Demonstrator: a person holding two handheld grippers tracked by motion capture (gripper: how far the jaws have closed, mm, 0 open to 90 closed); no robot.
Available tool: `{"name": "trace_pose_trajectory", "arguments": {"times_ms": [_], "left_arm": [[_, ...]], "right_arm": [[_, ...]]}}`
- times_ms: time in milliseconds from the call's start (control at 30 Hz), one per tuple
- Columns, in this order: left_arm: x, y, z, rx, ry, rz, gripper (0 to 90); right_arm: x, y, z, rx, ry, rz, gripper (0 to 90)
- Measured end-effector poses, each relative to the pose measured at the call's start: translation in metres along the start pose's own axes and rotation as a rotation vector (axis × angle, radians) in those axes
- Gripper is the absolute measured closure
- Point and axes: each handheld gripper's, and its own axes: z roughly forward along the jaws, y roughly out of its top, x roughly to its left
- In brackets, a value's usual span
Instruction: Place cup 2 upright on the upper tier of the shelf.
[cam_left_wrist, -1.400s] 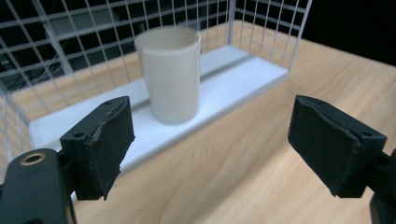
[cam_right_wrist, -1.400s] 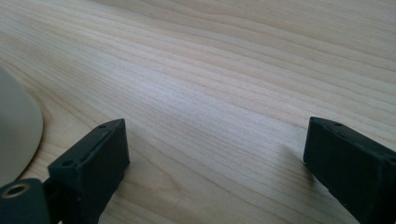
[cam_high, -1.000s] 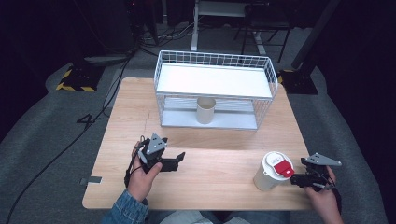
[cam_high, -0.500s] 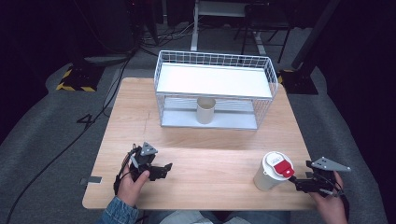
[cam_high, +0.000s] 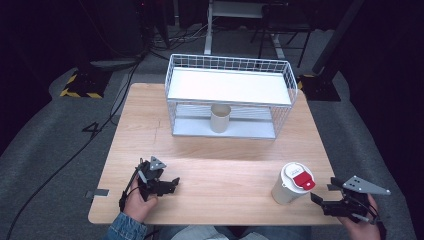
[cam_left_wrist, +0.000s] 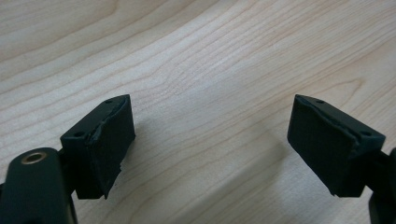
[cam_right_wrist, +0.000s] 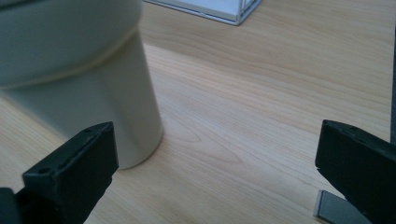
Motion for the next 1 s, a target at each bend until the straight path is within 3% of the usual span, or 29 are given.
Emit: {"name": "trace_pose_trajectory", "arguments": {"times_ms": [33, 100, 167, 500, 600, 767, 1000], "left_arm": [[-0.001, -0.001, 0.001, -0.001, 0.024, 0.03, 15.0], [0.001, -0.003, 0.002, -0.026, 0.012, 0.051, 13.9], [0.003, -0.003, 0.002, -0.018, -0.004, 0.072, 11.9], [0.004, -0.003, 0.002, -0.012, -0.013, 0.079, 9.1], [0.002, -0.002, 0.004, 0.011, -0.025, 0.093, 2.9], [0.002, -0.002, 0.004, 0.013, -0.026, 0.092, 0.0], [0.002, -0.002, 0.005, 0.013, -0.02, 0.1, 0.0]], "right_arm": [[0.002, 0.001, -0.002, -0.005, 0.007, 0.0, 0.0], [0.008, 0.003, -0.004, -0.013, 0.024, -0.014, 0.0], [0.014, 0.005, -0.006, -0.015, 0.042, -0.008, 0.0], [0.035, 0.013, -0.004, -0.049, 0.12, -0.047, 0.0], [0.037, 0.012, -0.001, -0.053, 0.143, -0.043, 0.0], [0.041, 0.01, 0.01, -0.05, 0.168, -0.055, 0.0], [0.049, 0.011, 0.028, -0.085, 0.199, -0.084, 0.0]]}}
